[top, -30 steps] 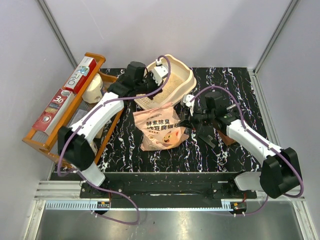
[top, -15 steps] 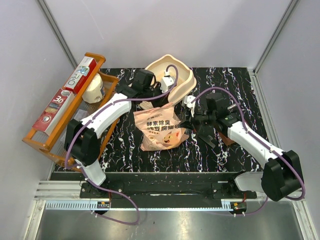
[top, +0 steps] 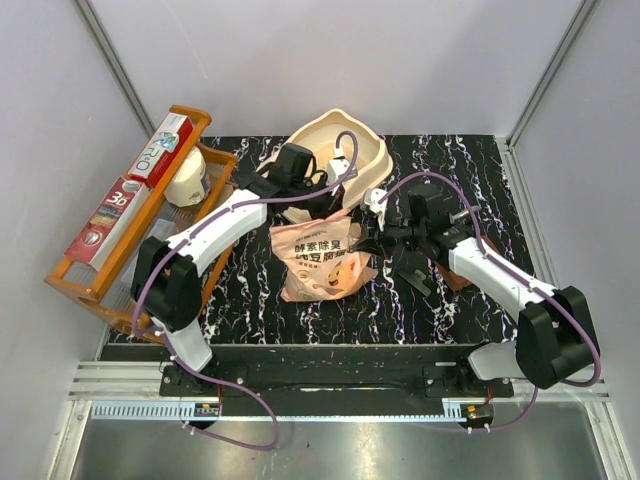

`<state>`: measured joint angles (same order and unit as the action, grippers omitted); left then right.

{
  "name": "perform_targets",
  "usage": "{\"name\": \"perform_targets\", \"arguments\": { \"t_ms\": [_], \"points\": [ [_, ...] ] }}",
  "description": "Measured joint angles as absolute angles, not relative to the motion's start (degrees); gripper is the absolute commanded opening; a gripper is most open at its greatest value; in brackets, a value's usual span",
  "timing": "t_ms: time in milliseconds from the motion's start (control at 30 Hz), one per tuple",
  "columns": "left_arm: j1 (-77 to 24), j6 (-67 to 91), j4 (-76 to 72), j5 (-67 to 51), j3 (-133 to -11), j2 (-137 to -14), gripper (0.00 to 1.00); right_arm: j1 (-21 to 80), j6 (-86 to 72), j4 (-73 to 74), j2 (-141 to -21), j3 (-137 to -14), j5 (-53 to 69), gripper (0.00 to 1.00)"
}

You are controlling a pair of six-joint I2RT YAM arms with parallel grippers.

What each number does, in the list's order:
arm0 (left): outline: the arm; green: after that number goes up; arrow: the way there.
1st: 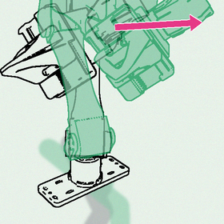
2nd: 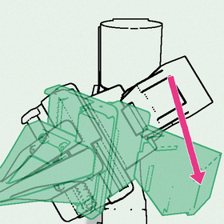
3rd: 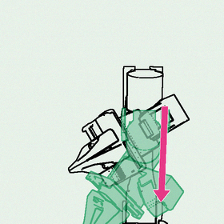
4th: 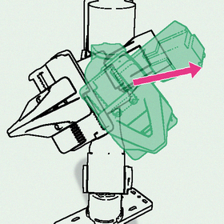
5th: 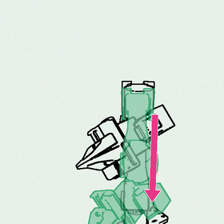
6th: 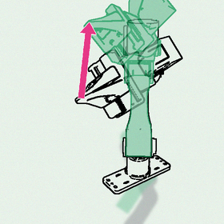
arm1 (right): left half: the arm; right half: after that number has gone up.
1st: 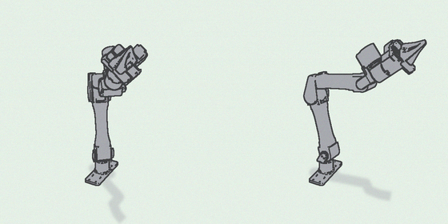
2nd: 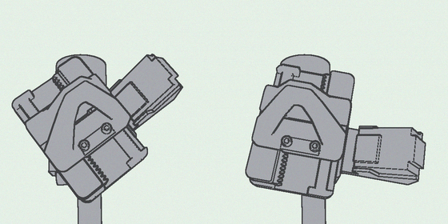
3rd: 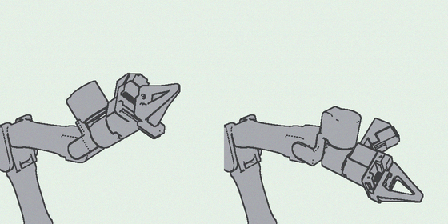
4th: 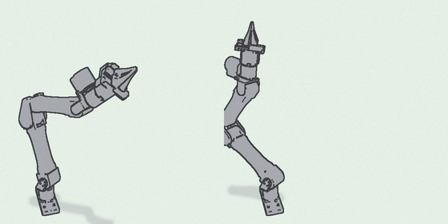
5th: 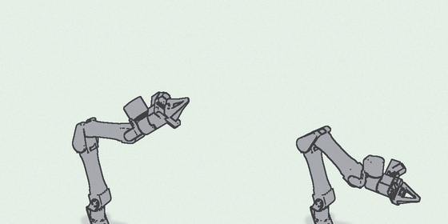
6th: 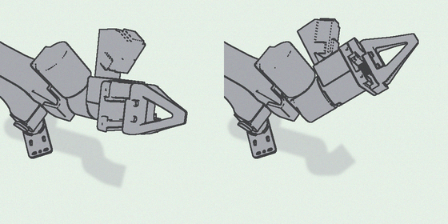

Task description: Fill the litter box with clean litter

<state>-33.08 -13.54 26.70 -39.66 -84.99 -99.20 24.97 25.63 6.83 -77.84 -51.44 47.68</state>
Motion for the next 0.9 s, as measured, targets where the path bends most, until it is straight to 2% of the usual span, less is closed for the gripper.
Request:
{"name": "perform_targets", "arguments": {
  "t_ms": [133, 667, 900],
  "points": [
    [-33.4, -11.3, 25.3, -41.4, -84.9, -100.1, 0.0, 25.0, 25.7, 6.7, -77.9, -51.5, 47.7, 0.07],
    [-33.6, -6.4, 21.8, -48.5, -84.7, -103.0, 0.0, 24.6, 28.7, 9.1, -77.2, -51.5, 45.9, 0.27],
    [-33.6, -5.4, 19.6, -49.3, -83.6, -103.0, 0.0, 24.6, 30.2, 11.7, -74.4, -51.5, 43.4, 0.3]
  ]
}}
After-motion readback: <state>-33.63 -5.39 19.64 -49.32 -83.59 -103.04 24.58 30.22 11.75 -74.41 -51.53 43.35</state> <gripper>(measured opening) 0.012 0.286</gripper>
